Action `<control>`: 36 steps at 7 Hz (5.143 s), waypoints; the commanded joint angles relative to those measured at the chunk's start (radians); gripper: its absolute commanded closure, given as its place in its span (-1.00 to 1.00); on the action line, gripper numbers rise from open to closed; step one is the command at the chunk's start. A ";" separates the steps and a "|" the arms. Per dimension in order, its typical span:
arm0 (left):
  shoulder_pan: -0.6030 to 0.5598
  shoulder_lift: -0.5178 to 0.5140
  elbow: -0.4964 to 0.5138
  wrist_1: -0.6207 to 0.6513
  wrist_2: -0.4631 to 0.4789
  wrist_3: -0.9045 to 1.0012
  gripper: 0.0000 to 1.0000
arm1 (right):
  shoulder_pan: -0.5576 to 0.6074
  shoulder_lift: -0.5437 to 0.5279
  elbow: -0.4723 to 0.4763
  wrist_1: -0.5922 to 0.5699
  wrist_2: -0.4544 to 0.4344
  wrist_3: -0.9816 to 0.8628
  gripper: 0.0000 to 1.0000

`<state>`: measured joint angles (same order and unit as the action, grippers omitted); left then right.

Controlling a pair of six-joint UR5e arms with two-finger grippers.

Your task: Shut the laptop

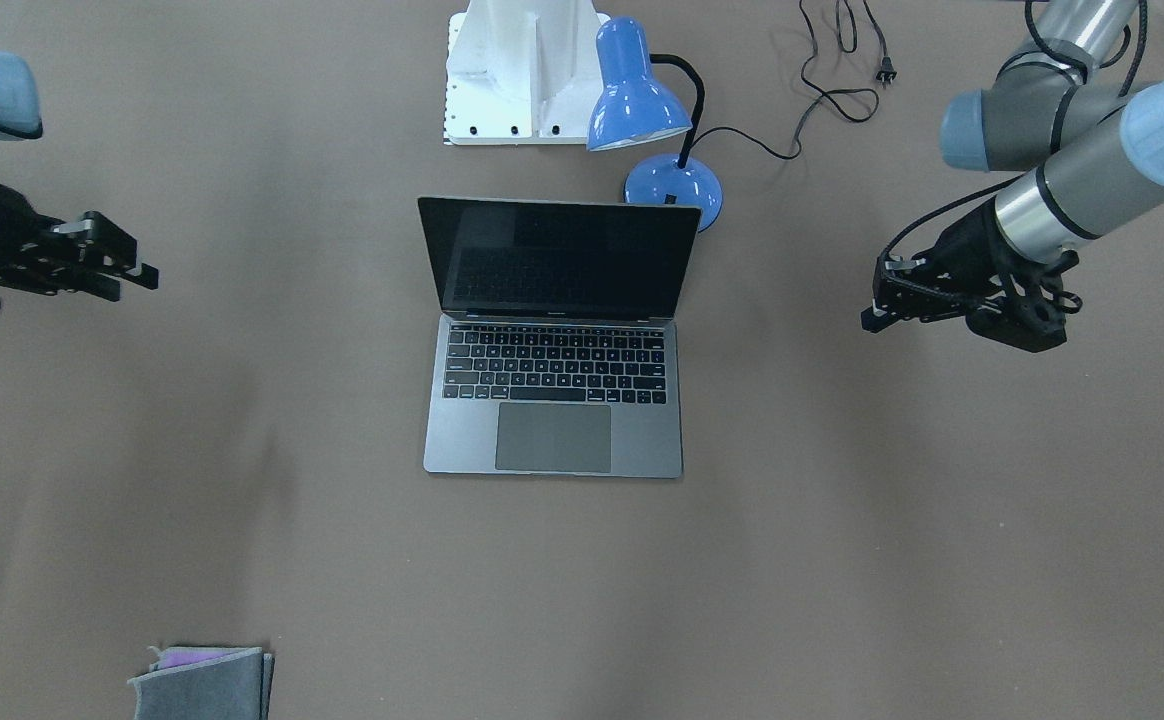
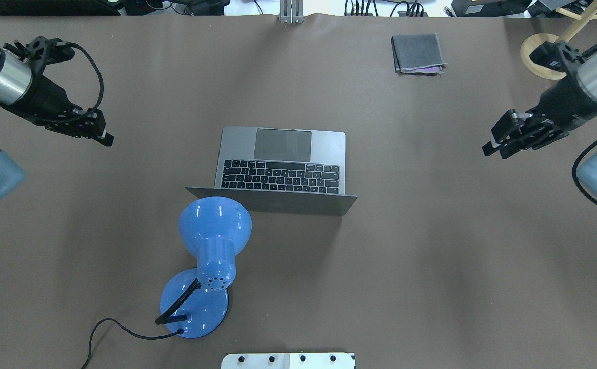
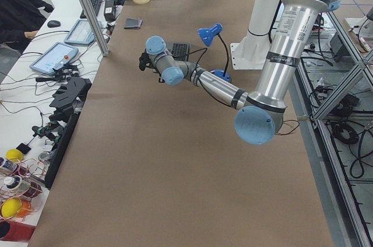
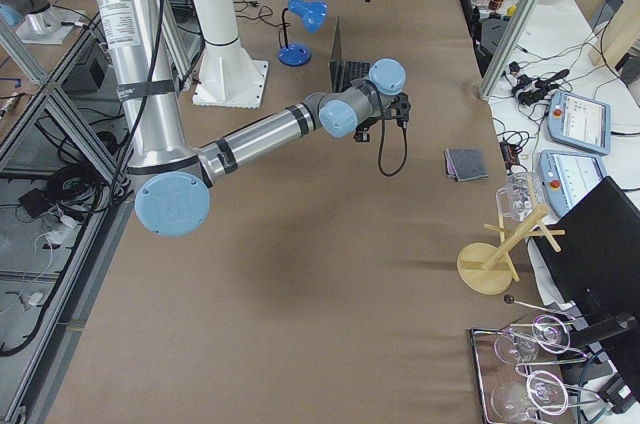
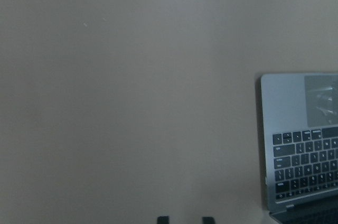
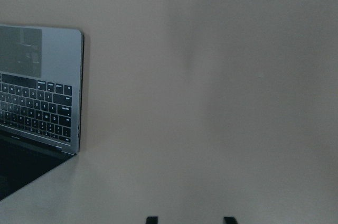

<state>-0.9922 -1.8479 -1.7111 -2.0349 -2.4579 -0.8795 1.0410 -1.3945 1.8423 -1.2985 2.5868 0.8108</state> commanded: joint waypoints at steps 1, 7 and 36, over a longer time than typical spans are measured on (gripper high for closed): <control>0.059 -0.005 -0.012 -0.004 -0.067 -0.024 1.00 | -0.168 0.002 0.003 0.195 -0.039 0.180 1.00; 0.223 -0.043 -0.088 -0.011 -0.092 -0.199 1.00 | -0.345 0.100 0.031 0.240 -0.073 0.291 1.00; 0.307 -0.556 0.555 -0.249 0.441 -0.288 1.00 | -0.296 0.682 -0.746 0.418 -0.455 0.294 1.00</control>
<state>-0.6785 -2.3854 -1.1476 -2.2839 -2.0064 -1.1566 0.7371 -0.7390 1.0992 -0.8727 2.1201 1.0911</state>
